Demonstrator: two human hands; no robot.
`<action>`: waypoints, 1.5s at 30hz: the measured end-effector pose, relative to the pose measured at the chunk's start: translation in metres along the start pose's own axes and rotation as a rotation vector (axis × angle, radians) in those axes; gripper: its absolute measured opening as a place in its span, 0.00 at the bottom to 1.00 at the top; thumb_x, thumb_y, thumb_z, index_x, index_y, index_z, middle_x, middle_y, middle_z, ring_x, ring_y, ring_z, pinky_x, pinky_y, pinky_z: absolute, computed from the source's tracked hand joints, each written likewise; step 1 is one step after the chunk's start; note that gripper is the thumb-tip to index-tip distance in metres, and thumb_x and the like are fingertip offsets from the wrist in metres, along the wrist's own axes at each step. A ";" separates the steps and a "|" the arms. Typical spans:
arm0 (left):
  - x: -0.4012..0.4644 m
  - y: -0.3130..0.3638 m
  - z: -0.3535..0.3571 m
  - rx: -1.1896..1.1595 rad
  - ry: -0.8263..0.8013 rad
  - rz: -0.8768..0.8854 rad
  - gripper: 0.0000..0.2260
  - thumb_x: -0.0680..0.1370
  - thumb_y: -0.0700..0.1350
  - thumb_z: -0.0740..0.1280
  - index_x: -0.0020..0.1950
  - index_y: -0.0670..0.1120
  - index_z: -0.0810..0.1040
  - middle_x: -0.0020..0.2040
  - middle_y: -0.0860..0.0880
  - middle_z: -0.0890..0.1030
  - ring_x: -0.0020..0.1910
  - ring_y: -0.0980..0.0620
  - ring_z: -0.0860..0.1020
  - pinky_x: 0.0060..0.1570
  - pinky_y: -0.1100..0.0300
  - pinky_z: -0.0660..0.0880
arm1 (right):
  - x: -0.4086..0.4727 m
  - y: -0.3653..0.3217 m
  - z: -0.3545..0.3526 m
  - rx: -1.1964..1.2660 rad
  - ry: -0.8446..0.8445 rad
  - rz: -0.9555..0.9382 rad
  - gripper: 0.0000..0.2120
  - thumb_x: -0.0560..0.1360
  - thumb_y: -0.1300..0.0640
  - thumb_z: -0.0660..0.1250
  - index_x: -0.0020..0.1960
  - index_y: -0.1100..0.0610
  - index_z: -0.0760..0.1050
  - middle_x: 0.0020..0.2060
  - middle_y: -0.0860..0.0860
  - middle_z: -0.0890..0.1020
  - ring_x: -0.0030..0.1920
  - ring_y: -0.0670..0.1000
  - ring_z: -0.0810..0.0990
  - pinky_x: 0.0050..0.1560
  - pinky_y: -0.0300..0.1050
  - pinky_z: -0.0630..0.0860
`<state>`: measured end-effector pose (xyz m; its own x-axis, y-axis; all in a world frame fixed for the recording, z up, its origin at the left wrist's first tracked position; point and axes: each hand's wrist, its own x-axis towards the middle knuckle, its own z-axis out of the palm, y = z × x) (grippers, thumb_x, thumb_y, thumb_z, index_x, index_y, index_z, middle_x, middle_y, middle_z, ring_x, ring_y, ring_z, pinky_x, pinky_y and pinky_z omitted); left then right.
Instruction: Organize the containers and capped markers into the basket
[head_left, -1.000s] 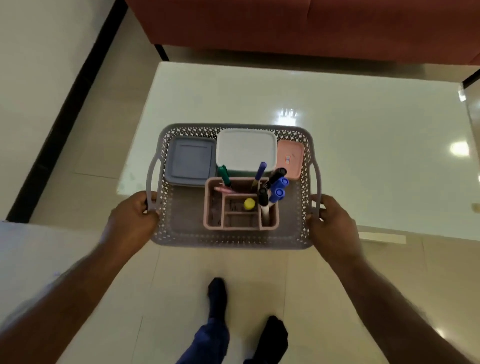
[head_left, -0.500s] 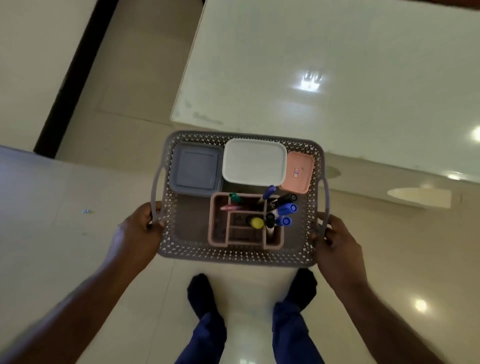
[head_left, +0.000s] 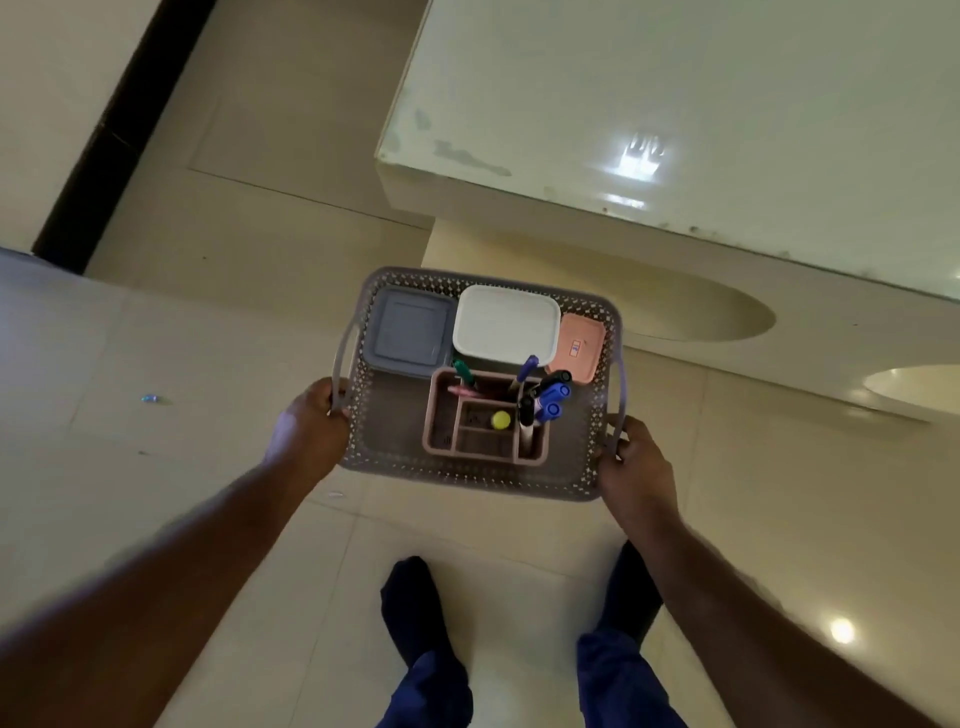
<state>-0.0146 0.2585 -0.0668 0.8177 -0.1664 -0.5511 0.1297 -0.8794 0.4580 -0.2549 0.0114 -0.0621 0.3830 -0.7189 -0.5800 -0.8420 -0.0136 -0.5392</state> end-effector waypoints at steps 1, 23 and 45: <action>0.016 0.003 0.008 -0.012 0.004 0.004 0.16 0.75 0.39 0.63 0.58 0.56 0.78 0.47 0.47 0.82 0.43 0.44 0.80 0.42 0.51 0.80 | 0.014 0.000 0.006 0.010 0.014 -0.004 0.15 0.78 0.53 0.63 0.65 0.48 0.73 0.54 0.52 0.84 0.52 0.57 0.83 0.50 0.49 0.79; 0.185 0.140 0.148 -0.329 -0.045 0.123 0.12 0.76 0.38 0.65 0.49 0.56 0.75 0.47 0.50 0.81 0.46 0.47 0.79 0.47 0.50 0.80 | 0.259 0.005 -0.009 0.308 0.154 0.078 0.22 0.64 0.51 0.62 0.58 0.43 0.75 0.45 0.51 0.83 0.47 0.60 0.83 0.46 0.63 0.83; 0.215 0.173 0.187 -0.295 -0.036 0.230 0.15 0.78 0.43 0.65 0.65 0.48 0.76 0.58 0.40 0.81 0.49 0.44 0.78 0.45 0.56 0.71 | 0.337 0.010 -0.011 0.633 0.134 0.023 0.09 0.71 0.62 0.64 0.43 0.48 0.78 0.50 0.58 0.83 0.57 0.66 0.80 0.57 0.57 0.77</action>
